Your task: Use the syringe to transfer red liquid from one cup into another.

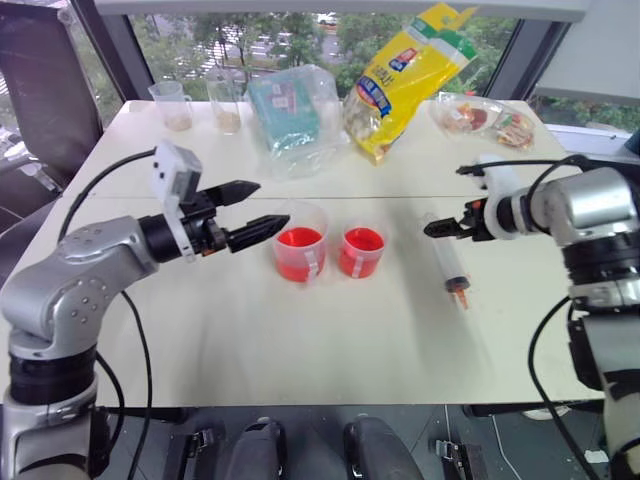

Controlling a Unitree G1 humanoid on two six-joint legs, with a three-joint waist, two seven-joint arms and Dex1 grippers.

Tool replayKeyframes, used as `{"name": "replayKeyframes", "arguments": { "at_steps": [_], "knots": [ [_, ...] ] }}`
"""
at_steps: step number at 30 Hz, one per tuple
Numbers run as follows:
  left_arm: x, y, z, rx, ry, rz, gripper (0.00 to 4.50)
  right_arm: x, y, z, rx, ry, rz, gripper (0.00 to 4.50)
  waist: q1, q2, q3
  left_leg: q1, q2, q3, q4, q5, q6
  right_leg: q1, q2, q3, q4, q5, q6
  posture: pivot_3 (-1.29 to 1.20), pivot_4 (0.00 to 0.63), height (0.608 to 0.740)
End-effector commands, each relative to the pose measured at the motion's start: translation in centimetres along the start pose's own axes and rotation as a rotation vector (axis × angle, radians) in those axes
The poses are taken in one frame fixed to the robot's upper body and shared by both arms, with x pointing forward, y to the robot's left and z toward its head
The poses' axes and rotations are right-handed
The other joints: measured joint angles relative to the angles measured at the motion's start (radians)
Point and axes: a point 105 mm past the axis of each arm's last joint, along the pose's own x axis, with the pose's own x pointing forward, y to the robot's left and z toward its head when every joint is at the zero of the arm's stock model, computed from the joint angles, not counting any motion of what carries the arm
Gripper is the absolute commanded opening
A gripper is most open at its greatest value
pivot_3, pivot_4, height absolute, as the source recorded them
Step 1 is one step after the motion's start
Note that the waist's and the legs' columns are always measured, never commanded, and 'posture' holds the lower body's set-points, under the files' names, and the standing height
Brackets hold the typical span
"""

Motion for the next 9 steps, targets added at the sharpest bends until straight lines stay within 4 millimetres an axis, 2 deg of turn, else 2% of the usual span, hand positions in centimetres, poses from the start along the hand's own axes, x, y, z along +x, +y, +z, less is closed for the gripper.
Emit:
{"name": "replayKeyframes", "arguments": {
  "at_steps": [1, 5, 9],
  "knots": [
    [-1.3, -0.8, 0.4, 0.028, 0.012, -0.007, 4.50, -3.6, 3.2, 2.7, -0.158, -0.169, 0.149, 4.43, -0.001, 0.000, 0.000, 0.000, 0.000, 0.000, 0.000, 0.000, 0.000, 0.000, 0.000, 0.000, 0.000, 0.000, 0.000, 0.00, 0.150, 0.740],
    [-2.0, -1.2, -0.2, 0.022, 0.048, -0.003, 4.50, -6.5, 6.3, 2.6, -0.276, -0.253, 0.303, 4.43, 0.000, 0.000, 0.000, 0.000, 0.000, -0.001, 0.000, 0.000, 0.000, 0.001, 0.000, 0.000, 0.000, 0.000, 0.000, 0.00, 0.150, 0.740],
    [-2.5, -1.4, -0.5, 0.007, 0.064, -0.003, 4.50, -8.2, 8.0, 1.8, -0.340, -0.295, 0.394, 4.43, 0.003, 0.000, 0.000, 0.002, 0.000, -0.001, 0.001, 0.000, 0.000, 0.003, -0.001, -0.001, 0.000, 0.000, 0.000, 0.00, 0.150, 0.740]
  ]
}}
